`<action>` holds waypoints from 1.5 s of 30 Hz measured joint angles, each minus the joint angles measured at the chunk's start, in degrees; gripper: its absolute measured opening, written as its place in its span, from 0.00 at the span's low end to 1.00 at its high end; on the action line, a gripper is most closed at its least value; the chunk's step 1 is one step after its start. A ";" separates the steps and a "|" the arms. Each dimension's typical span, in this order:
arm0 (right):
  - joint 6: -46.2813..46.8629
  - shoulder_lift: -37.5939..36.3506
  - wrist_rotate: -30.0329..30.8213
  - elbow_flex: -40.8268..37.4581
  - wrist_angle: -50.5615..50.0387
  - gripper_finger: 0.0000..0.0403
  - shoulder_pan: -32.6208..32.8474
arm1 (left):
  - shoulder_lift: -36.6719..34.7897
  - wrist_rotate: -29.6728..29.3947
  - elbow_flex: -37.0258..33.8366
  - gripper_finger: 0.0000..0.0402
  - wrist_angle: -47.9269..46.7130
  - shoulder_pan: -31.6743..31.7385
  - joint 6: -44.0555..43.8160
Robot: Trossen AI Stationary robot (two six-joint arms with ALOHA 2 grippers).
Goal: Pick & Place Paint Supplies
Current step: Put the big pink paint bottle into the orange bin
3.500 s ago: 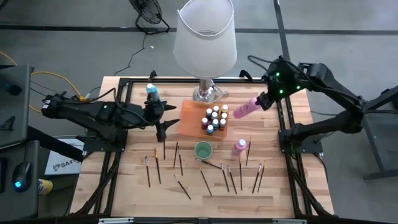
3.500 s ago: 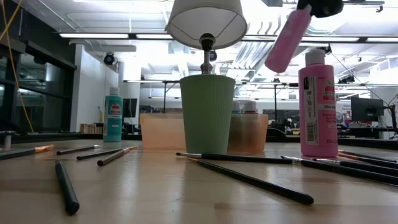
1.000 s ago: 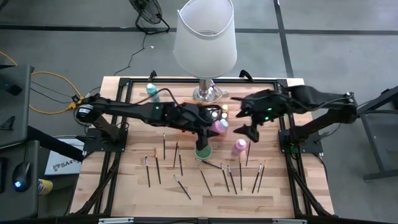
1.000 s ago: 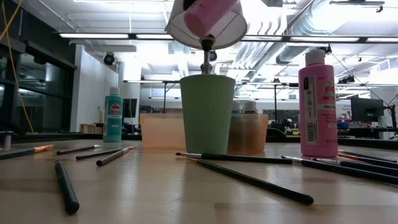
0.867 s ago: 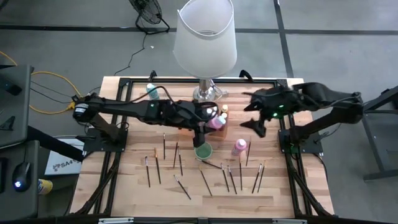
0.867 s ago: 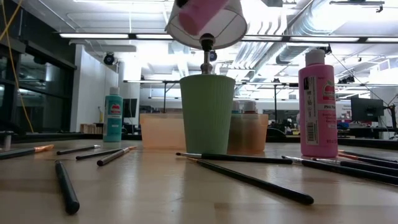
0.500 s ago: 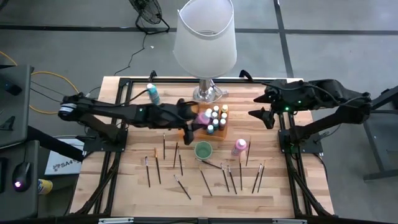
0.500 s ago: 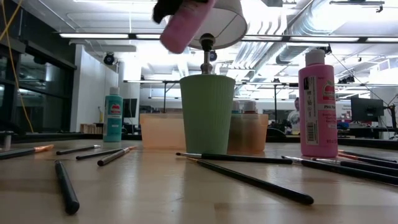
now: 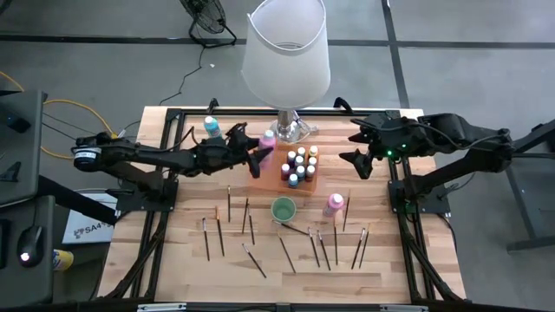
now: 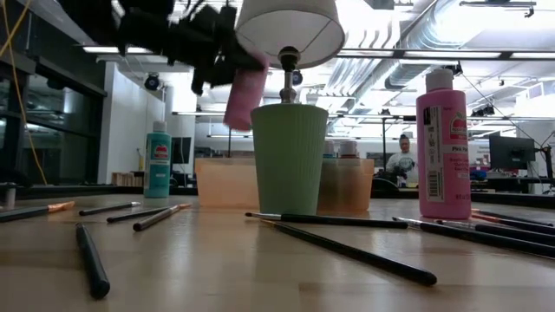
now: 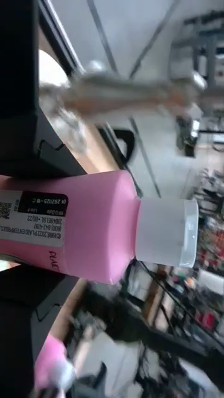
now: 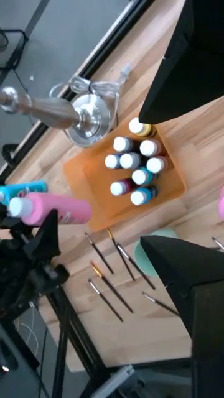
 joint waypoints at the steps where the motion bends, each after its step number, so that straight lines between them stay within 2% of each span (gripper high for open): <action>1: 0.46 0.27 0.58 0.02 -0.01 0.75 0.00 | 0.02 1.43 -0.90 0.41 0.92 1.24 0.00; 7: 2.94 0.94 4.68 0.00 -0.04 0.75 0.00 | 1.36 11.55 -4.52 0.41 4.23 9.21 -1.53; 14: 5.26 1.45 8.09 0.00 -0.04 0.75 0.00 | 7.89 26.67 -4.81 0.41 12.49 15.46 -1.33; 19: 7.02 1.81 9.33 0.00 -0.06 0.75 -0.02 | 13.35 31.14 -4.85 0.41 18.87 17.54 -1.68; 25: 7.38 2.75 9.52 0.01 -0.04 0.75 -0.02 | 18.14 33.25 -4.87 0.41 24.25 19.47 -2.12; 30: 8.05 3.49 10.61 0.00 -0.04 0.75 -0.02 | 20.47 33.15 -4.87 0.41 23.53 20.20 -1.50; 36: 9.14 4.18 11.17 0.00 -0.65 0.75 -0.02 | 21.15 31.19 -4.80 0.42 22.78 19.93 9.35; 40: 9.95 4.18 12.12 0.00 -0.89 0.75 -0.02 | 21.22 31.03 -4.82 0.47 22.71 20.00 9.05; 45: 9.95 4.18 12.13 0.00 -0.87 0.75 -0.02 | 21.22 31.00 -4.81 0.44 22.67 20.00 9.06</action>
